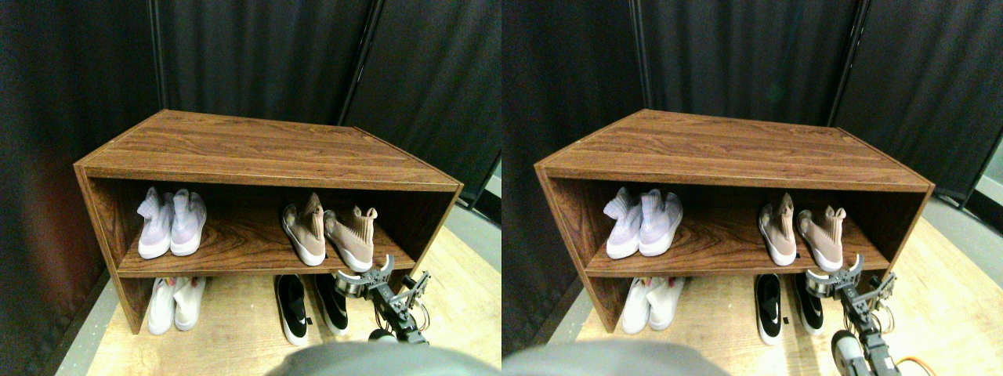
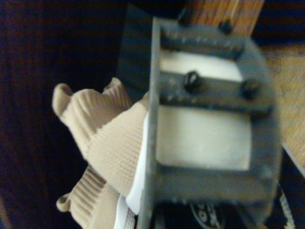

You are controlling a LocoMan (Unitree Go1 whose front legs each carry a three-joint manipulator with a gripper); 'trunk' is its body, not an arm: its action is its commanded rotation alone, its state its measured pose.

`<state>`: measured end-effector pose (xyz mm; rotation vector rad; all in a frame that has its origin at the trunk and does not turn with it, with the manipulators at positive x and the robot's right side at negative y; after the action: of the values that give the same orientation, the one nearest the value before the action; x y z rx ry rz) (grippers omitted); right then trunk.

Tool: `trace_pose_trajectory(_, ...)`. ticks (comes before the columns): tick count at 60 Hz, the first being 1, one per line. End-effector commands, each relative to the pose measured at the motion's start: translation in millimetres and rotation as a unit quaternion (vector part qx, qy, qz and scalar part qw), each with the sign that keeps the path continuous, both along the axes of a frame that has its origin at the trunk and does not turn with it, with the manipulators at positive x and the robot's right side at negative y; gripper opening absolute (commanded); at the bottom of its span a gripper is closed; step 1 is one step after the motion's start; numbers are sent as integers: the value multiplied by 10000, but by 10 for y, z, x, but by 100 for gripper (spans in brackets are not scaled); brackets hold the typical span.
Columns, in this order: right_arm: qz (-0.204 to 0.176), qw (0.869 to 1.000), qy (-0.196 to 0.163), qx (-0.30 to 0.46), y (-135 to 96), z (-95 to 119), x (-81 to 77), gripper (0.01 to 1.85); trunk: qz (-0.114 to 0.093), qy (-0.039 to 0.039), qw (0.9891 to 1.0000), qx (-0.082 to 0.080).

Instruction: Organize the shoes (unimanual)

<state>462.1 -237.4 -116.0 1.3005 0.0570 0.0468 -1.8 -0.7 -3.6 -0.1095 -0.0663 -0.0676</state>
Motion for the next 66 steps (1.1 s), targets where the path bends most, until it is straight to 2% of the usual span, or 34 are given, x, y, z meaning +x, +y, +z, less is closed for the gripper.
trace_pose_trajectory(1,216,9991,-334,-176,15,152,-59,123,17,54,10000,-5)
trace_pose_trajectory(3,289,9988,-362,-176,16,204,-142,128,24,65,10000,-6)
trace_pose_trajectory(5,303,9987,-375,-170,14,213,-162,127,30,69,10000,-7)
trace_pose_trajectory(10,575,9972,-458,-122,-22,302,-339,119,26,84,10000,0)
trace_pose_trajectory(13,592,9969,-502,-119,-39,328,-387,116,17,85,10000,11)
trace_pose_trajectory(17,618,9963,-578,-139,-82,396,-479,104,12,106,9999,19)
trace_pose_trajectory(21,514,9961,-712,-62,-142,464,-556,63,7,107,9999,28)
trace_pose_trajectory(22,463,9959,-768,-148,-158,488,-571,48,4,109,9999,33)
trace_pose_trajectory(23,463,9959,-768,-148,-158,488,-571,48,-1,110,9999,36)
trace_pose_trajectory(26,384,9926,-1025,-529,-198,543,-584,6,-3,108,9999,41)
trace_pose_trajectory(28,230,9890,-1180,-860,-234,594,-597,6,-5,109,9999,46)
trace_pose_trajectory(30,185,9886,-1200,-889,-241,608,-601,6,-5,109,9999,46)
trace_pose_trajectory(32,145,9799,-1416,-1399,-287,663,-603,6,-1,114,9999,41)
trace_pose_trajectory(34,206,9805,-1449,-1308,-324,694,-594,6,-5,124,9999,45)
trace_pose_trajectory(39,164,9782,-1543,-1380,-400,751,-543,6,-2,114,9999,43)
trace_pose_trajectory(48,47,9782,-1552,-1377,-484,763,-263,6,14,119,9999,35)
trace_pose_trajectory(57,-48,9837,-1281,-1264,-495,725,7,6,27,118,9999,21)
trace_pose_trajectory(63,-293,9868,-1025,-1218,-488,617,205,6,72,118,9999,-23)
trace_pose_trajectory(66,-263,9875,-967,-1216,-497,583,268,6,99,117,9999,-43)
